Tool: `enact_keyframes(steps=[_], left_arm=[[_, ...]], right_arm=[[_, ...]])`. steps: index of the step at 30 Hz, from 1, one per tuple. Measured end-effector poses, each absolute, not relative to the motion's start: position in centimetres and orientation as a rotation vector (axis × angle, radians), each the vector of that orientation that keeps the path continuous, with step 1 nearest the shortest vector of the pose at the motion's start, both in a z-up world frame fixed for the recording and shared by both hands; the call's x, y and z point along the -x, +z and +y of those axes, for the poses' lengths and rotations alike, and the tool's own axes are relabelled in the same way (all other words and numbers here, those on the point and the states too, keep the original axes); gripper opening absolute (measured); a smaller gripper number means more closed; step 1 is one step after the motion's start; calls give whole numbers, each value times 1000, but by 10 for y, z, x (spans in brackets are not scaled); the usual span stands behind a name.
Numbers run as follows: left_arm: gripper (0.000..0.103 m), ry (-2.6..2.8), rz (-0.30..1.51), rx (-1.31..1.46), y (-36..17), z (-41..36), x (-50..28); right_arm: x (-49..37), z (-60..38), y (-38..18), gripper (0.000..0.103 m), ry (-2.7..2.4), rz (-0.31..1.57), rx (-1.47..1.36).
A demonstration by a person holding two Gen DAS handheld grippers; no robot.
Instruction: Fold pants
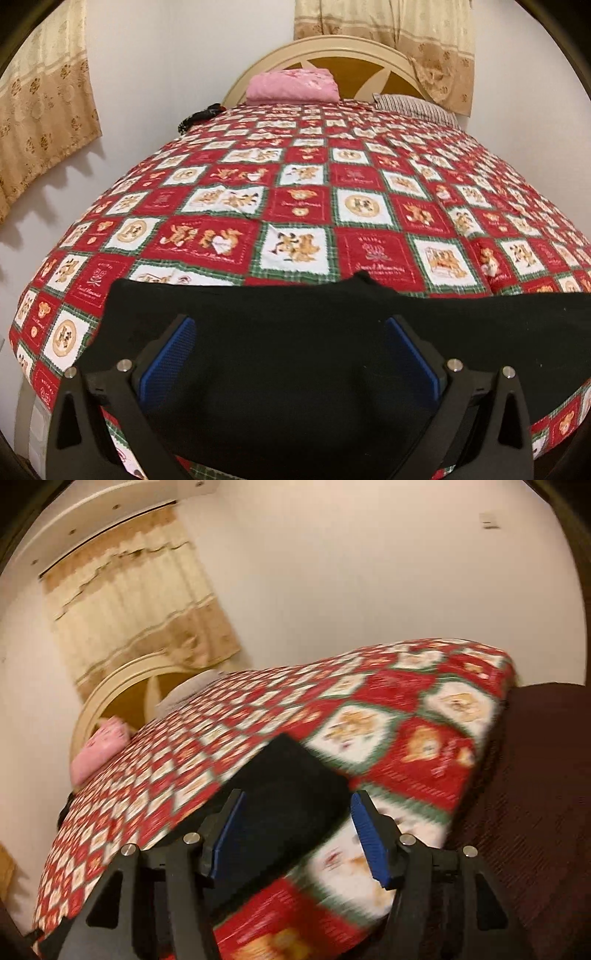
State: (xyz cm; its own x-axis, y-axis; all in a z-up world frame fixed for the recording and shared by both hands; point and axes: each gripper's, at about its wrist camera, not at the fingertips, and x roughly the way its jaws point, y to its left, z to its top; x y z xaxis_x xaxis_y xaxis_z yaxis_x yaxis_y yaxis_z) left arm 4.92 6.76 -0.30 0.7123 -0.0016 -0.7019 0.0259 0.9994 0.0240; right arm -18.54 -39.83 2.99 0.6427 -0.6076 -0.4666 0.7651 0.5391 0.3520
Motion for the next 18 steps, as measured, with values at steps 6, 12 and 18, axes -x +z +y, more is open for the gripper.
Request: enact_keyframes(steps=[6,12,18], left_arm=[[103,-17,765,-55,0,62,-45],[103,-2,761,-52,3,65,-41],[103,-10,761,-41,7,65,-38]], right_arm=[[193,-428,17,60,-875,272,-598],[161,-426,8,61,-820,341,-550],[143,-411,6,48,-803,418,-494]])
